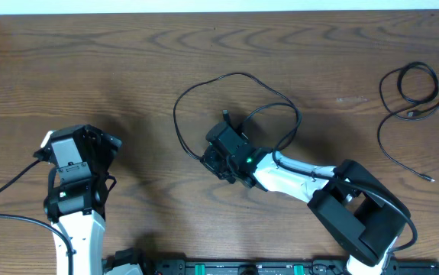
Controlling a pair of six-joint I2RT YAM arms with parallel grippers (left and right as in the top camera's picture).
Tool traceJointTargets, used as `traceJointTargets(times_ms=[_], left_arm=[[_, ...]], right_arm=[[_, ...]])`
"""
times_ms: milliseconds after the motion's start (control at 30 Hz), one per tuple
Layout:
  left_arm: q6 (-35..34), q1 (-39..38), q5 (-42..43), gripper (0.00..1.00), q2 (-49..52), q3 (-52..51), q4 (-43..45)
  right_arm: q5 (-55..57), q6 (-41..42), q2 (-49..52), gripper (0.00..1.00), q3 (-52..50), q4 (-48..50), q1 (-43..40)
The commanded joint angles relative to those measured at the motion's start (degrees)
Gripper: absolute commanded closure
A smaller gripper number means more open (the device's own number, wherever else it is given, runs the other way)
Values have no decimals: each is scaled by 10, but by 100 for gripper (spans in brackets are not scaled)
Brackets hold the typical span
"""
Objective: Untangle cables
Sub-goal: 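Lower the right gripper and grasp the black cable in the center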
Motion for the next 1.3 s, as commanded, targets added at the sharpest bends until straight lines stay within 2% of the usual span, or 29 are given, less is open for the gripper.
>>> traceJointTargets(times_ms=[0,33,100,167,267,333,433,600,800,933,967,1100,1167,1267], left_arm=[[-1,1,3,1,-4,4,-6],[-1,1,3,1,-4,4,-7],[-1,1,3,1,-4,4,-8],[-1,1,3,1,-4,4,-10],[-1,1,3,1,-4,4,-10],[-1,1,3,1,-4,4,-10],[-1,1,3,1,-4,4,-10],[-1,1,10,1,-4,4,-16],[-1,1,10,1,-4,4,-25],[-1,1,10,1,-4,4,-30],[-1,1,10,1,-4,4,-33],[-1,1,10,1,-4,4,-42],[-1,1,10,1,-4,4,-43],[-1,1,10,1,-4,4,-43]], right_arm=[[5,-47,-1,99,-1,0,-10],[4,-48,-2,99,-1,-2,-12],[-10,-43,-2,74,-1,-3,-16],[-22,1,-2,55,-1,-2,-18],[-16,75,-1,38,-1,-1,-18],[-10,126,-1,32,-1,-1,-18],[-8,203,-1,31,-1,-1,-17],[-7,323,1,31,-1,-2,2],[39,323,12,29,-1,66,11],[55,323,33,32,-1,111,9],[54,323,48,37,-1,131,9],[50,323,76,48,-1,140,12],[51,299,87,63,-1,140,14],[76,211,90,87,-1,140,15]])
